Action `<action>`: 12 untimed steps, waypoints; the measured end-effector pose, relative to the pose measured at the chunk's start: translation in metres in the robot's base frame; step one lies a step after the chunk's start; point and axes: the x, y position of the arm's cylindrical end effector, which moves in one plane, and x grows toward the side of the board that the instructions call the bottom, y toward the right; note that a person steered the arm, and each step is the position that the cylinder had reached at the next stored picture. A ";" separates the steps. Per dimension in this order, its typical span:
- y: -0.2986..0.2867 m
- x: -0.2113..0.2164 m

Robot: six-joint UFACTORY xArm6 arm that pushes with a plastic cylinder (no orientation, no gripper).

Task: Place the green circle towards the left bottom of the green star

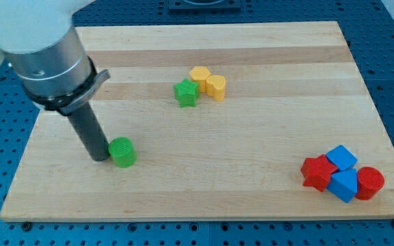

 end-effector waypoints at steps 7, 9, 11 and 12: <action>0.034 -0.056; 0.036 -0.076; 0.031 -0.062; 0.036 -0.047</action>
